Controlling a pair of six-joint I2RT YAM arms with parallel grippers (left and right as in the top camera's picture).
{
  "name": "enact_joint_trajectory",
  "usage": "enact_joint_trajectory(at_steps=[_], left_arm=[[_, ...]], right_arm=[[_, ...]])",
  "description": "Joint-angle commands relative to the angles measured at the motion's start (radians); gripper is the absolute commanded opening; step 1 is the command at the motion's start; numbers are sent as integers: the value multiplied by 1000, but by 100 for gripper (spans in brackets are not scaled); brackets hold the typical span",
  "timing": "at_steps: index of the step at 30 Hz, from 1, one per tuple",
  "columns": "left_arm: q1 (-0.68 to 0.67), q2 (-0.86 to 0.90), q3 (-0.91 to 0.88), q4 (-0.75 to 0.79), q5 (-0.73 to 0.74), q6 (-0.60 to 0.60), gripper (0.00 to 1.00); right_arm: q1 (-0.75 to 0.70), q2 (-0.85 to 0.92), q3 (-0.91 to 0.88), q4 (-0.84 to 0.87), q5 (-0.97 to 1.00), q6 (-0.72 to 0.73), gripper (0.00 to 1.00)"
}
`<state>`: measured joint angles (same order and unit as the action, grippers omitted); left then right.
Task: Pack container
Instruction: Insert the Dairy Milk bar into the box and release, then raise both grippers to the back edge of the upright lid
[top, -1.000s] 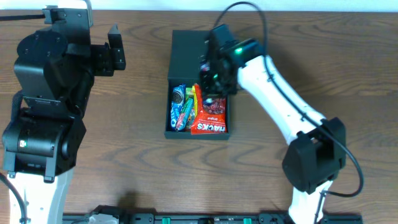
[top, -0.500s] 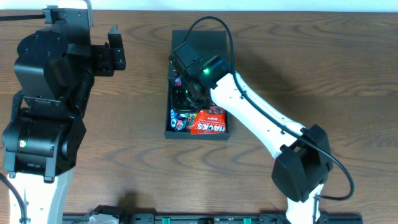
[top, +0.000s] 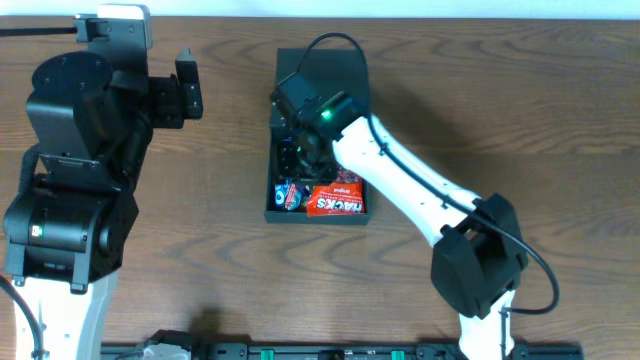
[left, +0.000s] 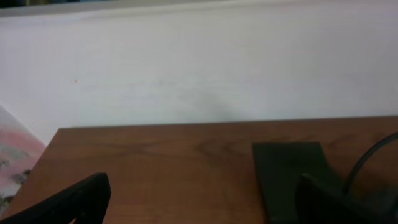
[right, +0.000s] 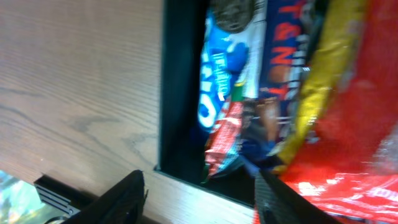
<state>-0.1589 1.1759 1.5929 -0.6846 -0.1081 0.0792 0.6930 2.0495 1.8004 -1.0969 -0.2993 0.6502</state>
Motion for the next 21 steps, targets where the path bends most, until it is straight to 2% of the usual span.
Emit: enact_joint_trajectory(at_steps=[1,6,7,8,9,10,11,16,21], left_arm=[[3,-8,13,-23,-2,3,95],[3,65,13,-122,2,-5,98],[3,91,12,-137,4,-17,92],[3,131,12,-151,16,-38,68],[3,172,12,-156,38,-61,44],[3,216,12,-154,62,-82,20],[3,251,12,-150,78,-91,6],[3,478,12,-123,138,-192,6],[31,651,12,-43,333,-249,6]], right_arm=[[-51,-32,41,-12,-19,-77,53],[-171,-144,104,-14,97,-143,52],[-201,-161,103,-14,127,-143,49],[-248,-176,103,-16,159,-152,31],[-292,-180,103,-18,169,-175,9],[-337,-180,103,-23,169,-187,2],[-367,-179,100,-30,169,-188,2],[-502,-171,19,-33,213,-188,2],[-562,-131,-100,44,111,-214,2]])
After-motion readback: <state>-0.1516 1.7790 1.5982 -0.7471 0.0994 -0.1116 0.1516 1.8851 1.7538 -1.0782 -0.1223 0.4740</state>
